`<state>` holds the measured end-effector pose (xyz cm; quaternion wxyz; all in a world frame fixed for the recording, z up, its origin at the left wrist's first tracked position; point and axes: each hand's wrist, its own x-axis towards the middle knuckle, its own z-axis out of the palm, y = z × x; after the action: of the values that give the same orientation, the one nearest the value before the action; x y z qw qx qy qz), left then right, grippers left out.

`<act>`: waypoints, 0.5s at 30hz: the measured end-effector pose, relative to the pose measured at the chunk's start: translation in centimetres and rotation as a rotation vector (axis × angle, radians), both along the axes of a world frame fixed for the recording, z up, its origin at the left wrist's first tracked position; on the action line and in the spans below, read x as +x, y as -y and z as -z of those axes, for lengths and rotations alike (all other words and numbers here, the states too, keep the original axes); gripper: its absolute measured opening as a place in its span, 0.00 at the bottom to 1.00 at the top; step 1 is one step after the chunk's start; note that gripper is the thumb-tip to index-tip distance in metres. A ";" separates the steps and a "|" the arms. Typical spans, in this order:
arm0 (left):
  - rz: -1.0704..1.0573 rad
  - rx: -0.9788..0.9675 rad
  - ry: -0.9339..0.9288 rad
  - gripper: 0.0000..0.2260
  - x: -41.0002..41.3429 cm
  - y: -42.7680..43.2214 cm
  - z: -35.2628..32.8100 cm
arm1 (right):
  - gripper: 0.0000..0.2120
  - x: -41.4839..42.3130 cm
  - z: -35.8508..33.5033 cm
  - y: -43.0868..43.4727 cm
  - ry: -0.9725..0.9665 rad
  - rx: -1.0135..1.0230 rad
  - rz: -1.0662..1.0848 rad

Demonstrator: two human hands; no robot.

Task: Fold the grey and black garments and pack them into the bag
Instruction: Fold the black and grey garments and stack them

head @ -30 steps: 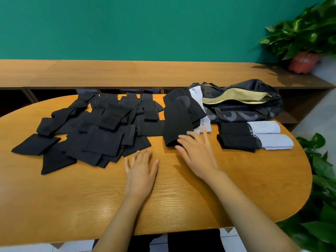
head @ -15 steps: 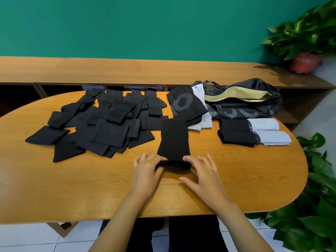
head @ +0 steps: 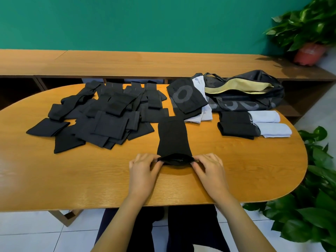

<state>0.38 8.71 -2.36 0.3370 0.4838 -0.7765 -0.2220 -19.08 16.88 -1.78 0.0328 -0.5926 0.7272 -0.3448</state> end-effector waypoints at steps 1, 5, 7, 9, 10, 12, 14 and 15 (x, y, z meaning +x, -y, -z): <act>-0.007 -0.002 -0.011 0.04 0.0 0.0 0.0 | 0.07 0.0 0.1 0.0 -0.004 -0.017 0.015; -0.035 0.012 -0.059 0.07 0.0 -0.2 -0.1 | 0.11 0.0 0.1 0.1 0.011 -0.031 0.075; -0.037 0.028 -0.077 0.09 -0.1 -0.3 -0.2 | 0.11 0.0 0.1 0.1 0.035 -0.019 0.078; -0.034 0.037 -0.097 0.09 -0.1 -0.4 -0.2 | 0.09 -0.1 0.1 0.0 0.050 -0.028 0.081; -0.027 0.043 -0.096 0.10 0.0 -0.4 -0.3 | 0.09 0.0 0.0 0.0 0.051 -0.031 0.086; 0.001 0.045 -0.070 0.09 0.0 -0.5 -0.3 | 0.09 0.1 0.0 0.0 0.038 -0.022 0.098; 0.045 0.016 -0.030 0.08 0.0 -0.4 -0.3 | 0.09 0.2 0.0 0.0 -0.009 -0.024 0.091; 0.069 -0.003 -0.012 0.08 0.0 -0.3 -0.2 | 0.09 0.2 0.1 0.0 -0.036 -0.031 0.075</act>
<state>0.40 9.03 -2.16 0.3345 0.4549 -0.7912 -0.2350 -18.88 16.87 -1.85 -0.0024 -0.5716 0.7438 -0.3465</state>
